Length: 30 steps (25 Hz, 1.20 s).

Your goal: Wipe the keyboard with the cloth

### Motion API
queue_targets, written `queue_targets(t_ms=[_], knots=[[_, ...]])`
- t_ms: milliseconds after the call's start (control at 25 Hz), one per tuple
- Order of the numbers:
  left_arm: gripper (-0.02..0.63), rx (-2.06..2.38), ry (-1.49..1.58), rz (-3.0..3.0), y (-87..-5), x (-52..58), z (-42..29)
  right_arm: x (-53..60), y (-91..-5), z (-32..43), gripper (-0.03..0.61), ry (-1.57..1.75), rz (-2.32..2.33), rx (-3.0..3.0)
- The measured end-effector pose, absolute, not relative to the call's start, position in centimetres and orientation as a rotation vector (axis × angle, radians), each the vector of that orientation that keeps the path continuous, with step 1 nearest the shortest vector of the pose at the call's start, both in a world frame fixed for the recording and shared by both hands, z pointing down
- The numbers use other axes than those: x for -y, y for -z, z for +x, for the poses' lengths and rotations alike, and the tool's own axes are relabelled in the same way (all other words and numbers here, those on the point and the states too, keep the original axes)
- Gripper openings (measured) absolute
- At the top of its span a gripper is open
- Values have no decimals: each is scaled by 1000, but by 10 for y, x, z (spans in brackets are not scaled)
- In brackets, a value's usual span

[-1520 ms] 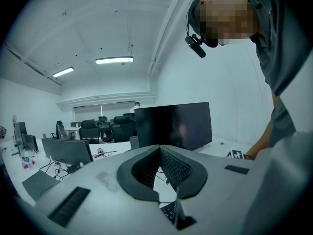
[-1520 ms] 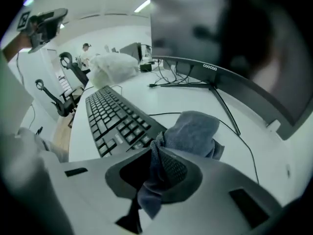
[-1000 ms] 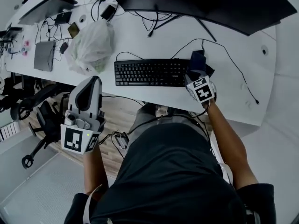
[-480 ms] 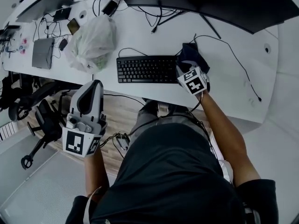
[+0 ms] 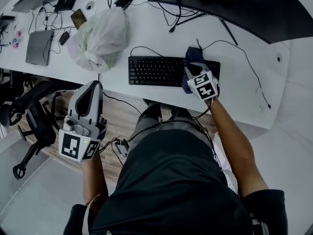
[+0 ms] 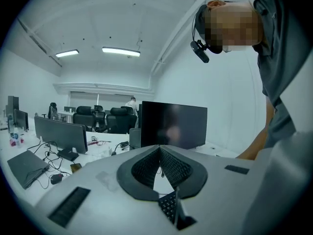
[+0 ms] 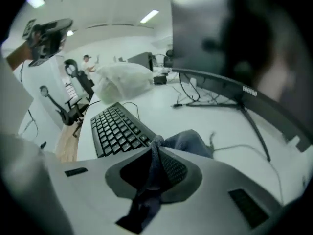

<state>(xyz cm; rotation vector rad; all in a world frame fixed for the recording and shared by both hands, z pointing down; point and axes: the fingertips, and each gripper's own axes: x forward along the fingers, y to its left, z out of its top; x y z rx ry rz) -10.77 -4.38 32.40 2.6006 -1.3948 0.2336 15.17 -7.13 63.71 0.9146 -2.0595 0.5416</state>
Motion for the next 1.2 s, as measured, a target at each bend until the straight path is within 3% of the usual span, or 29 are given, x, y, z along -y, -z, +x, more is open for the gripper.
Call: queue_targets(t_ms=[120, 280, 520, 800, 1040, 1200], knots=[[5, 1383, -222, 2616, -324, 48, -119, 34, -647, 127, 46, -671, 866, 2028], [5, 1385, -192, 2595, -329, 57, -144, -49, -658, 75, 46, -600, 600, 2035], [5, 1368, -153, 2572, -339, 61, -165, 82, -628, 121, 46, -525, 1014, 2010], [5, 1350, -95, 2572, -339, 68, -178, -24, -656, 59, 43, -591, 742, 2007], [5, 1345, -81, 2551, -348, 71, -187, 90, -617, 82, 43, -494, 975, 2026], [5, 1338, -63, 2543, -348, 68, -189, 37, -643, 76, 44, -682, 934, 1977]])
